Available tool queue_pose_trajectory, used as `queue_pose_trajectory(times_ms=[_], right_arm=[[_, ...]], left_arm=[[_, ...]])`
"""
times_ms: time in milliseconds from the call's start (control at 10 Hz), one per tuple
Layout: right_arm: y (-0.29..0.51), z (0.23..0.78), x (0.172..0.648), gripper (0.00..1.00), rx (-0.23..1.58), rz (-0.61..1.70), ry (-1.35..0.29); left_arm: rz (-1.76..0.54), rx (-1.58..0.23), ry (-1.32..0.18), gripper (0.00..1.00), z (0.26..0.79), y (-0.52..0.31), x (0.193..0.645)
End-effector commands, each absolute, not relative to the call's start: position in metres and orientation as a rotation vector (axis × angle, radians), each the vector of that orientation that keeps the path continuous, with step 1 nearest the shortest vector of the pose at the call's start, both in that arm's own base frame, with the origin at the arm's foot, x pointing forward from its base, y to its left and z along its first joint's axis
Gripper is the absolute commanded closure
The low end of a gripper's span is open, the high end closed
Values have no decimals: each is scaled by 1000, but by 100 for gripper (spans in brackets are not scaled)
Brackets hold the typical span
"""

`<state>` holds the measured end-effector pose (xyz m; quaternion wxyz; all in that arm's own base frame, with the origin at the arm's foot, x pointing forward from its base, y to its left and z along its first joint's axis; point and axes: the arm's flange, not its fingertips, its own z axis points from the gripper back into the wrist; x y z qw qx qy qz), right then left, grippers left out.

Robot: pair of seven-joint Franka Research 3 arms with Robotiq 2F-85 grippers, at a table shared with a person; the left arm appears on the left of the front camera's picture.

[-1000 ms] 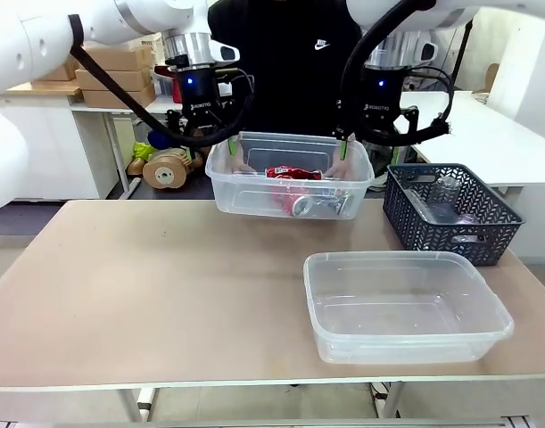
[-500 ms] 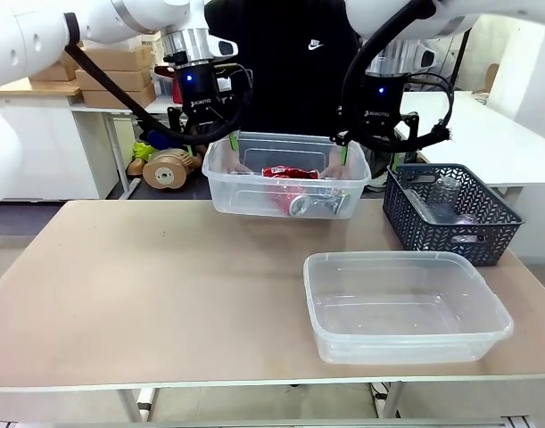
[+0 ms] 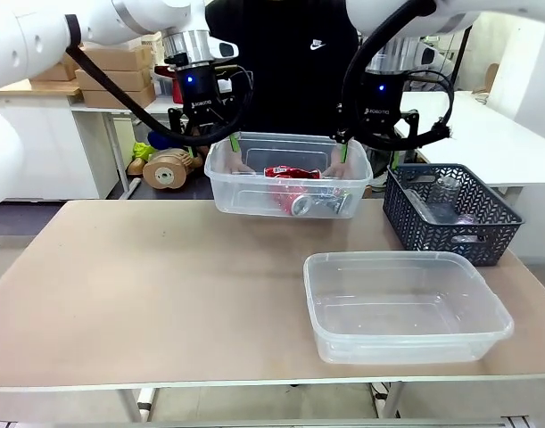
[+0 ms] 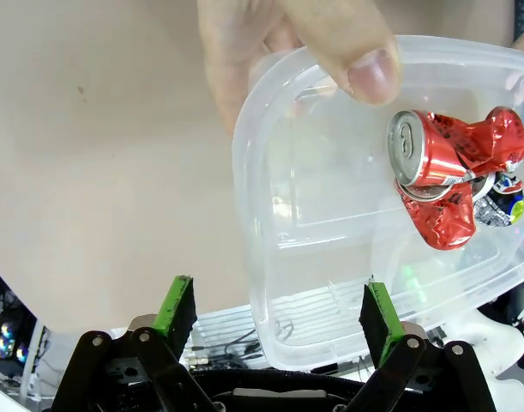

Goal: Sort the waste into each basket.
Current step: Pick up the Organizing box on the right side of the table and lift it.

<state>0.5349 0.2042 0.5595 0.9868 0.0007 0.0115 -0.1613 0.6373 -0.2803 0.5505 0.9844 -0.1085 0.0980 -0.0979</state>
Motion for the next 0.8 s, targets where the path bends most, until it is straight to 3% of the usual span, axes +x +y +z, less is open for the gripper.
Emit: queue_pose_trajectory(times_ms=[0, 100, 200, 500, 700], right_arm=[[204, 561, 535, 0, 9, -324, 16], [204, 559, 535, 0, 1, -324, 23], [195, 576, 503, 0, 33, -259, -47], [130, 602, 374, 0, 94, -130, -123], [86, 578, 320, 0, 77, -186, -93]], left_arm=[[-199, -210, 198, 0, 554, -279, 636], [-197, -218, 197, 0, 550, -280, 637], [-173, -200, 184, 0, 562, -288, 614], [-19, -367, 146, 0, 579, -292, 474], [10, -400, 129, 0, 554, -304, 418]])
